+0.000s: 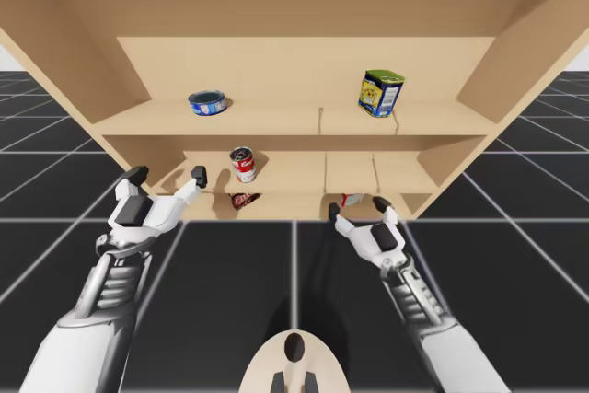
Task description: Retrieve the gelatin box from the shelves.
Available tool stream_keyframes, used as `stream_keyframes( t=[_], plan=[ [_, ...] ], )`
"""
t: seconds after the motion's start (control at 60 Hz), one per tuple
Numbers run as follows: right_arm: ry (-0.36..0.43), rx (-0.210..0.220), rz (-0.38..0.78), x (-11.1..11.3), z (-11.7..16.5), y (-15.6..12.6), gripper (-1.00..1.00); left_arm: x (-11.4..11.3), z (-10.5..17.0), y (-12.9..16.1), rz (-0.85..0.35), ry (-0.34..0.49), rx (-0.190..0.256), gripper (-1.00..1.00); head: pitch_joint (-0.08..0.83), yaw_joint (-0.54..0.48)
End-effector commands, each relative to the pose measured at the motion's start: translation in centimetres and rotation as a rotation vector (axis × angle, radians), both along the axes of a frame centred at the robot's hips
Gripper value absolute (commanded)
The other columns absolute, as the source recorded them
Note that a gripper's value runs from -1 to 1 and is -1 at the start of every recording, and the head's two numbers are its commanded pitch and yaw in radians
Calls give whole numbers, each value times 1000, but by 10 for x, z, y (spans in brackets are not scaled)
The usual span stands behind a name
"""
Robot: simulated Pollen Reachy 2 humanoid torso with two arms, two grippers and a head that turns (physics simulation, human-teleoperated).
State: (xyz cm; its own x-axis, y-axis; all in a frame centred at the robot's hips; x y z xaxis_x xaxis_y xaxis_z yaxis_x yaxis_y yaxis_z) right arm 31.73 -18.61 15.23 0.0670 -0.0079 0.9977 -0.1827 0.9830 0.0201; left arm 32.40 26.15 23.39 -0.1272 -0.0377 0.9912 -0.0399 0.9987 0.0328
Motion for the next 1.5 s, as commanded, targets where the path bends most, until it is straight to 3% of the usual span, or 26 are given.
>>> stream_keyframes(
  t=[0.017, 0.3, 0.417, 0.467, 0.55, 0.583, 0.6, 0.633, 0.65, 0.667, 0.683, 0.933, 1.167, 1.3, 1.5],
  plan=[
    [30, -1, -12, 27, -15, 8, -1000, 0, 1, 0, -2, 2, -1, -1000, 581, -234],
    [82, -18, -46, 62, -33, 1, -1000, 0, 1, 1, -6, 5, -3, -1000, 585, -224],
    [111, -13, -27, 71, -37, 3, -1000, 0, 2, 1, -8, 5, -4, -1000, 587, -222],
    [135, 8, -17, 73, -39, 4, -1000, 0, 1, 1, -9, 4, -4, -1000, 588, -224],
    [144, -1, 8, 76, -41, 6, -1000, 0, 1, 1, -13, 4, -3, -1000, 591, -228],
    [137, -26, 32, 76, -42, 6, -989, 0, 1, 1, -14, 4, -3, -1000, 591, -229],
    [135, -29, 32, 76, -42, 6, -895, 0, 1, 1, -14, 4, -3, -1000, 591, -229],
    [126, -28, 32, 76, -43, 7, 29, 0, 1, 1, -15, 4, -3, -1000, 592, -230],
    [120, -34, 39, 75, -43, 7, 642, 0, 1, 1, -15, 4, -3, -1000, 590, -230],
    [116, -35, 36, 75, -43, 7, 943, 0, 1, 1, -15, 4, -3, -1000, 589, -230],
    [117, -31, 35, 75, -42, 7, 1000, 0, 1, 1, -15, 4, -3, -1000, 589, -230],
    [56, -11, 23, 65, -23, 4, 1000, 0, 1, 0, -15, 5, -3, -1000, 588, -237],
    [-44, -35, 16, 48, 7, 3, 1000, 0, 1, -1, -13, 4, -4, -1000, 585, -238],
    [-48, -38, 31, 28, 10, 4, 1000, 0, 2, -1, -14, 4, -4, -1000, 585, -242],
    [-26, -28, 44, -20, -5, 2, 1000, -1, 2, -2, -14, 3, -4, -1000, 581, -240]
  ],
)
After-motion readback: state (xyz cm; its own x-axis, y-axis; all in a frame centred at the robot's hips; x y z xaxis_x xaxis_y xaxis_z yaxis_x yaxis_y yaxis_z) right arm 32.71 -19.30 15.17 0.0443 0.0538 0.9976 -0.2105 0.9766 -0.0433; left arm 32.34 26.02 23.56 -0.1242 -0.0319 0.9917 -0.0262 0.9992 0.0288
